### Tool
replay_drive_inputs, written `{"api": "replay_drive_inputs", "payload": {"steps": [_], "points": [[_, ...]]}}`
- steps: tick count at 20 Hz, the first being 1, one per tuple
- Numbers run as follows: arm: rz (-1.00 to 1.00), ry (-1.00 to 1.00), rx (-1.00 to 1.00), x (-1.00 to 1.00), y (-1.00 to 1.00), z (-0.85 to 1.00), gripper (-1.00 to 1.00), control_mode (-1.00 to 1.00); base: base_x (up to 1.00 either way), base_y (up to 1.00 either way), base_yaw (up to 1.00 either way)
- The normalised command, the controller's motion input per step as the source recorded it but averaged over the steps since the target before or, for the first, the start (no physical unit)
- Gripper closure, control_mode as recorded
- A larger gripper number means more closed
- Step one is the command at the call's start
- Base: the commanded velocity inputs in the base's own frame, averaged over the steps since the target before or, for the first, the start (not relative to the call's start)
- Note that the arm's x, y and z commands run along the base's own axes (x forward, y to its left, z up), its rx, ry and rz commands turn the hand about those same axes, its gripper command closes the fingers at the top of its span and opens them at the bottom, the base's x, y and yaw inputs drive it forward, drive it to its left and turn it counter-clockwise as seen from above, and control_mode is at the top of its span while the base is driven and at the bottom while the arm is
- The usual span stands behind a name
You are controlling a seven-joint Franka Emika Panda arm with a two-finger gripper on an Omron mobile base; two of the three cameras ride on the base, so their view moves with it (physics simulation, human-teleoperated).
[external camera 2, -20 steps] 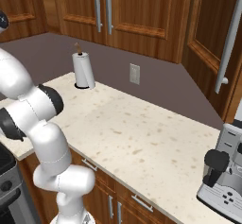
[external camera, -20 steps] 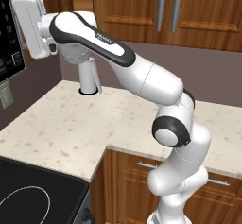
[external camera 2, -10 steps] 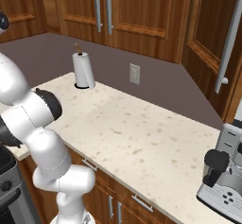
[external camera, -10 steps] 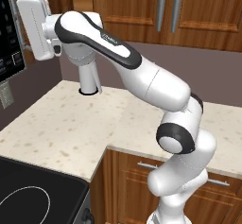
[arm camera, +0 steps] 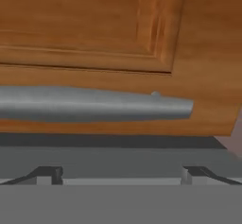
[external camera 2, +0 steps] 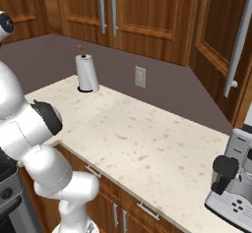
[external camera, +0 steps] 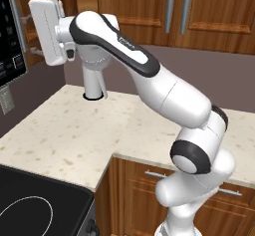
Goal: Close all open cabinet doors.
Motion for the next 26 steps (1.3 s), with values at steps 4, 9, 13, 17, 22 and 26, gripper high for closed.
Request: {"api": "replay_drive_inputs", "payload": {"steps": [4,9,13,17,22,26], "points": [[0.0,0.04,0.0,-0.18,-0.39,0.0,-1.0,-1.0,0.0,0.0,0.0],[0.0,0.04,0.0,-0.23,-0.42,0.0,-1.0,-1.0,0.0,0.0,0.0],[0.0,0.04,0.0,-0.25,-0.5,0.0,-1.0,-1.0,0.0,0.0,0.0],[0.0,0.06,0.0,-0.23,-0.51,0.0,-1.0,-1.0,0.0,0.0,0.0],[0.0,0.05,0.0,-0.23,-0.52,0.0,-1.0,-1.0,0.0,0.0,0.0],[0.0,0.07,-0.01,-0.25,-0.52,0.0,-1.0,-1.0,0.0,0.0,0.0]]}}
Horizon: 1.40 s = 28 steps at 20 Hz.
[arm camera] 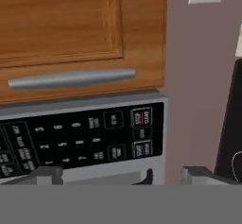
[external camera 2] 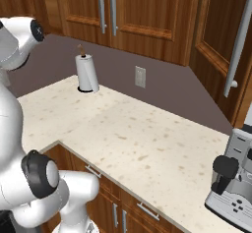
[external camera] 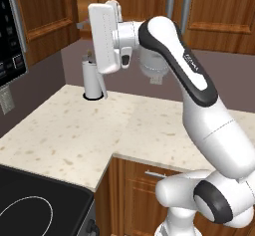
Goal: Close all open cabinet doors.
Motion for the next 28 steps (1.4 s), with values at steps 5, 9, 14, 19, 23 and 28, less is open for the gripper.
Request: {"api": "replay_drive_inputs", "payload": {"steps": [5,9,14,19,23,28], "points": [[0.0,0.11,-0.08,-0.24,-0.5,-0.02,-1.0,-1.0,0.0,0.0,0.0],[0.0,0.11,-0.19,-0.24,-0.46,-0.07,-1.0,-1.0,0.0,0.0,0.0],[0.0,0.08,-0.26,-0.24,-0.44,-0.13,-1.0,-1.0,0.0,0.0,0.0],[0.0,0.05,-0.35,-0.19,-0.46,-0.28,-1.0,-1.0,0.0,0.0,0.0],[0.0,0.03,-0.35,-0.15,-0.52,-0.36,-1.0,-1.0,0.0,0.0,0.0],[0.0,0.03,-0.31,-0.15,-0.54,-0.39,-1.0,-1.0,0.0,0.0,0.0]]}}
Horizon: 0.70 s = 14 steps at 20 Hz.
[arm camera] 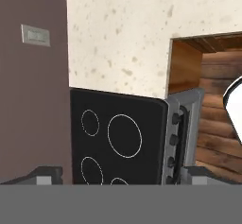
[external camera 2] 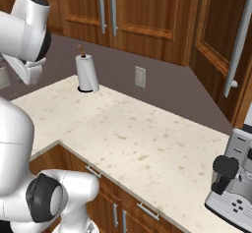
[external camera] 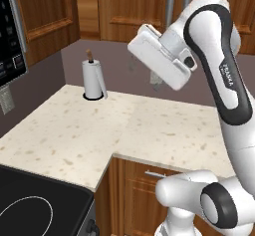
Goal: Close all open cabinet doors.
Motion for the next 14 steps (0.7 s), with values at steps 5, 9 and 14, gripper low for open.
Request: {"api": "replay_drive_inputs", "payload": {"steps": [5,9,14], "points": [[0.0,0.0,-0.28,-0.22,-0.54,-0.4,-1.0,-1.0,0.0,0.0,0.0],[0.0,0.0,-0.23,-0.21,-0.58,-0.43,-1.0,-1.0,0.0,0.0,0.0],[0.02,0.0,-0.17,-0.02,-0.38,-0.3,-1.0,-1.0,0.0,0.0,0.0]]}}
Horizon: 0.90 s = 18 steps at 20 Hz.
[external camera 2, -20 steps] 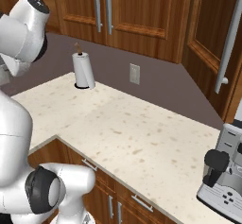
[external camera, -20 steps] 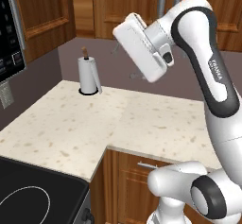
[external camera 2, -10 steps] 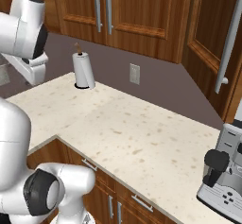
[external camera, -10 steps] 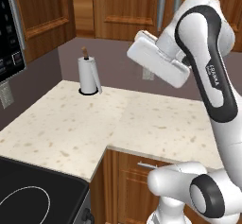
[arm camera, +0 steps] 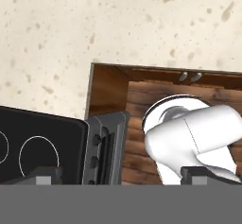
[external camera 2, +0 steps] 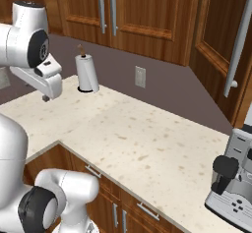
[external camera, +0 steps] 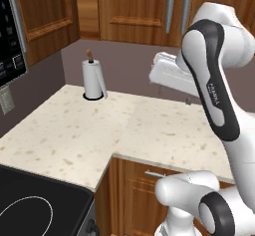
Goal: Close all open cabinet doors.
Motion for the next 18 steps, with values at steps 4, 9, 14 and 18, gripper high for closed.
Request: {"api": "replay_drive_inputs", "payload": {"steps": [4,9,14,18], "points": [[0.11,-0.02,-0.14,-0.01,-0.42,-0.25,-1.0,-1.0,0.0,0.0,0.0],[0.22,-0.08,-0.11,-0.04,-0.42,-0.25,-1.0,-1.0,0.0,0.0,0.0],[0.22,-0.14,-0.09,-0.08,-0.44,-0.28,-1.0,-1.0,0.0,0.0,0.0],[0.16,-0.16,-0.09,-0.07,-0.36,-0.3,-1.0,-1.0,0.0,0.0,0.0]]}}
